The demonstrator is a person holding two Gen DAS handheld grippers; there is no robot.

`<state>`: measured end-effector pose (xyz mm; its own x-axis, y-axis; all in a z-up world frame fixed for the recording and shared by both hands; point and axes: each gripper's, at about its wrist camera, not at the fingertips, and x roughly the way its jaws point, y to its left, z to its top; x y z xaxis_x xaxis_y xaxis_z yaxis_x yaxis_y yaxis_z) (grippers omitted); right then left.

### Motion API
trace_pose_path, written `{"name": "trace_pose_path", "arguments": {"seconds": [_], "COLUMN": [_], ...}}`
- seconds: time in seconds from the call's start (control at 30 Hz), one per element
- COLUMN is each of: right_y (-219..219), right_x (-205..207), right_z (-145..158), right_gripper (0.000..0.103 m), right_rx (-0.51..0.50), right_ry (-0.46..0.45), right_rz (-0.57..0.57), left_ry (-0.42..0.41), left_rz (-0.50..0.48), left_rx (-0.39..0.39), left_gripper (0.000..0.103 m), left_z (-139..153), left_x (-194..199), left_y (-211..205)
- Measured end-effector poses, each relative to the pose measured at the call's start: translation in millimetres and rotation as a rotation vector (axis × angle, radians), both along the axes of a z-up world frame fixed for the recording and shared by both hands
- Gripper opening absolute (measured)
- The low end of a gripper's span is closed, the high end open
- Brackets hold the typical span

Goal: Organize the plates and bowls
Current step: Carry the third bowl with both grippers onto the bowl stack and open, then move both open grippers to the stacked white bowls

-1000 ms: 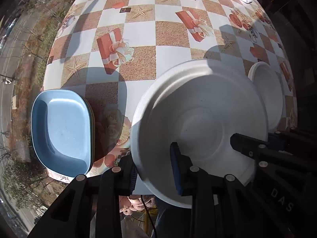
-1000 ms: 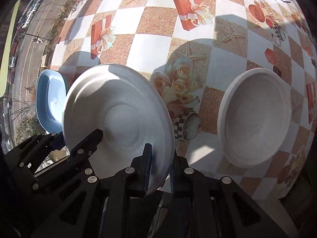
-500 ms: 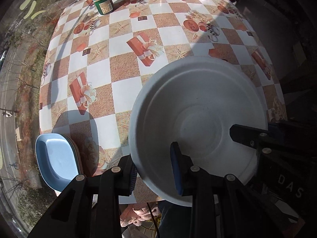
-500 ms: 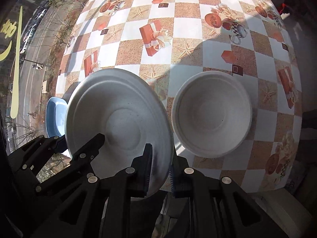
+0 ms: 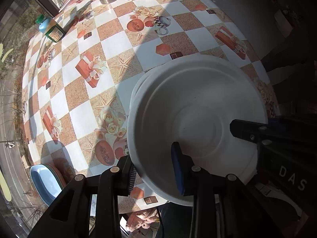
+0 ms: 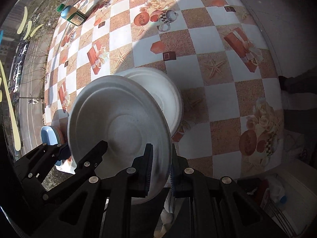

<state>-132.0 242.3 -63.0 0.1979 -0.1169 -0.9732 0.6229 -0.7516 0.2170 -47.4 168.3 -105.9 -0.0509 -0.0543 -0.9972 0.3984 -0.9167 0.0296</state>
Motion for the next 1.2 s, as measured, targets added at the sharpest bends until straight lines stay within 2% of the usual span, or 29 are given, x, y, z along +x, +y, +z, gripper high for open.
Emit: {"name": "trace_pose_path", "arguments": {"seconds": [0.23,0.33,0.4,0.5,0.53,0.57,0.6,0.63,0.77,0.83,1.03,1.1,1.2], "right_y": [-3.6,-16.6,-24.1,-32.7,-33.8,-33.0,-31.6,-29.7,-21.3,-16.5,-0.9,4.1,6.0], "right_x": [-10.2,-11.1,-13.1,-16.6,-18.1,-19.3,-20.4,-21.1,-20.3,-19.0,-0.8,0.2,-2.6], "right_z": [-11.4,-19.4,-25.2,-26.9,-26.6,-25.8,-24.5,-22.7,-20.7,-20.2,-13.8,-18.6,-24.9], "right_gripper": [0.018,0.018,0.017,0.018,0.034,0.071,0.089,0.099,0.099,0.102,0.102,0.102,0.102], "right_rx": [0.016,0.016,0.013,0.033,0.042,0.049,0.050,0.045,0.051,0.049,0.062,0.077,0.108], "right_ry": [0.002,0.006,0.002,0.033,0.040,0.045,0.054,0.066,0.061,0.057,0.119,0.099,0.073], "right_rz": [-0.006,0.025,0.037,0.074,0.088,0.094,0.098,0.101,0.123,0.133,0.231,0.206,0.172], "left_ry": [-0.019,-0.035,-0.043,-0.031,-0.036,-0.042,-0.046,-0.054,-0.050,-0.041,-0.036,-0.041,-0.045], "left_rz": [0.051,0.069,0.079,0.078,0.077,0.074,0.073,0.077,0.070,0.069,0.052,0.058,0.059], "left_rx": [-0.007,-0.025,-0.053,-0.075,-0.072,-0.060,-0.048,-0.041,-0.014,0.014,0.035,0.039,0.005], "left_gripper": [0.035,0.045,0.066,0.079,0.079,0.080,0.081,0.081,0.089,0.102,0.103,0.103,0.103], "left_z": [-10.7,-15.9,-15.8,-11.6,-11.4,-12.0,-12.8,-13.8,-12.5,-9.8,-4.6,-4.2,0.9], "left_x": [-8.1,-11.5,-10.2,-3.7,-0.8,1.7,4.2,7.4,18.8,22.5,26.0,27.8,30.0], "left_y": [-17.1,-24.9,-27.3,-27.9,-27.9,-27.6,-27.3,-27.2,-22.2,-19.5,-17.7,-18.9,-21.1]}}
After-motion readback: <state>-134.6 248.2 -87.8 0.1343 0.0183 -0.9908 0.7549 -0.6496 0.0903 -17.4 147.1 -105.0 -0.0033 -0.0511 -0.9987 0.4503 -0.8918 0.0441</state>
